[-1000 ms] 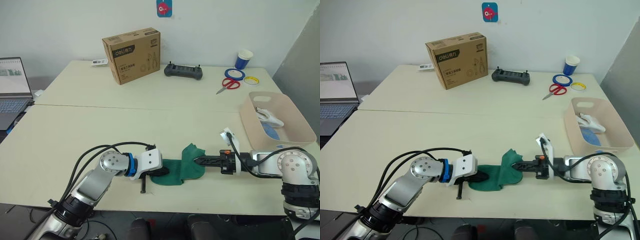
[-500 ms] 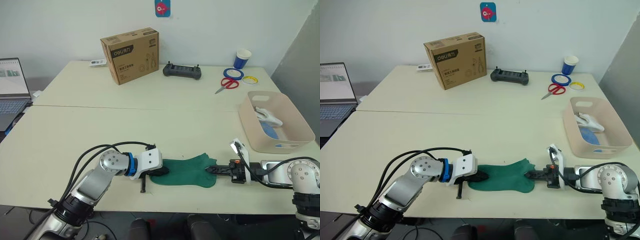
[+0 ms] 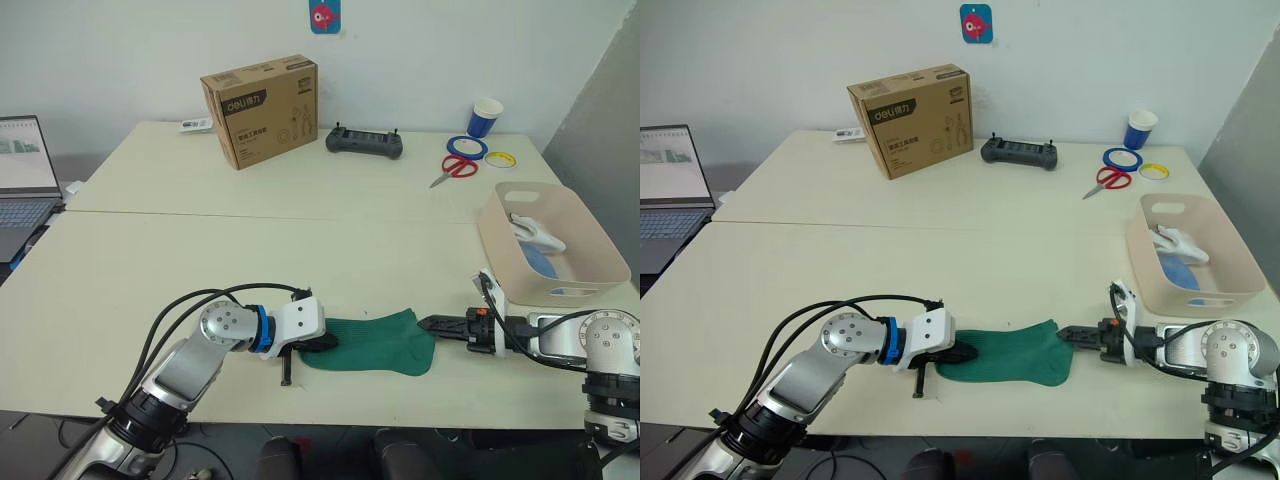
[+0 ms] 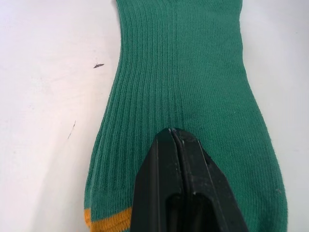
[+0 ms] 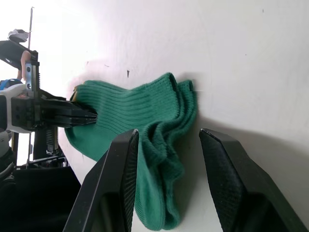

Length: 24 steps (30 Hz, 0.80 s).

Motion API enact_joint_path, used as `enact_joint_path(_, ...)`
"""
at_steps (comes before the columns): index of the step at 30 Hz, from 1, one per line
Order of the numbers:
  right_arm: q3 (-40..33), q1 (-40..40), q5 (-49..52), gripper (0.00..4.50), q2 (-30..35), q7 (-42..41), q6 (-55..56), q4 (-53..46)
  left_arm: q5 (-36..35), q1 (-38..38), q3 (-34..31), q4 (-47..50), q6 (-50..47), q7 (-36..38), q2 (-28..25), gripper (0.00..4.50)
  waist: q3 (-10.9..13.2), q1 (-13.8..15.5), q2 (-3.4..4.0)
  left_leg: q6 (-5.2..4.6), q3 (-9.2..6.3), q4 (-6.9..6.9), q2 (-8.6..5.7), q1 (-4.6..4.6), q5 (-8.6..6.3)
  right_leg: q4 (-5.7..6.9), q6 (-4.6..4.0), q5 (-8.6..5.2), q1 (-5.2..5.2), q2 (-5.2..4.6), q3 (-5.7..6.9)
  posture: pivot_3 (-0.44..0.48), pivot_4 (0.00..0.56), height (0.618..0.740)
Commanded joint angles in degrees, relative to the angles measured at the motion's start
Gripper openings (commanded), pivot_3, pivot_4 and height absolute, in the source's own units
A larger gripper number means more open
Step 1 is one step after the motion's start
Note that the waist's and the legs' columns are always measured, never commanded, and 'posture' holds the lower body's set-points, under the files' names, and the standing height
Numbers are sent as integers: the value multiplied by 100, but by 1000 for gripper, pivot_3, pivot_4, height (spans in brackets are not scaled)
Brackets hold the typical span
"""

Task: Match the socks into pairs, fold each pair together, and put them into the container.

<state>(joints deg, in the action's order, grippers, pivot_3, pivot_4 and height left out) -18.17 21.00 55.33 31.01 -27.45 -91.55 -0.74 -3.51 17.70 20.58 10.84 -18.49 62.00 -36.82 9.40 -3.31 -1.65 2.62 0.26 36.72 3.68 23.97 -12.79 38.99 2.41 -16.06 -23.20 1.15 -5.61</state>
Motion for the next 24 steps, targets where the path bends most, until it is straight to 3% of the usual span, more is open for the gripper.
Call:
enact_joint_path(1,-56,71,130,2166,-13,-78,-94,-183,67,-1,58,70,3,28,-74,0,0,0,0,0,0,0,0,0,0,0,0,0,0,0,0,0,150,740)
enact_joint_path(5,-176,72,64,1996,-130,-10,-45,-172,92,-10,67,83,21,25,-74,0,0,-2,0,0,0,0,0,0,0,0,0,0,0,0,0,0,150,740)
enact_joint_path(8,-224,72,32,1298,-145,-40,-36,-159,94,-31,71,104,14,24,-65,0,0,-2,1,0,0,-1,0,0,0,0,0,0,0,0,0,0,150,740)
enact_joint_path(11,-255,61,4,205,-117,-50,-41,-136,90,-52,83,136,1,30,-64,0,0,-2,1,0,1,-1,0,0,0,0,0,0,0,0,-1,0,150,740)
enact_joint_path(12,-271,65,15,70,-108,-63,-53,-133,84,-61,86,145,-1,39,-66,0,1,-2,1,0,1,-1,0,0,0,0,0,0,0,0,-1,0,150,740)
enact_joint_path(19,-121,186,789,70,-48,-327,-95,-450,90,-36,93,112,28,60,-52,0,1,-3,2,0,1,-1,0,0,0,0,0,0,-1,0,-1,0,150,740)
enact_joint_path(24,215,373,1713,70,-205,-18,-95,-792,116,-27,119,73,79,68,-30,0,2,-11,3,0,0,-4,0,-1,0,0,-1,0,-1,0,0,0,150,740)
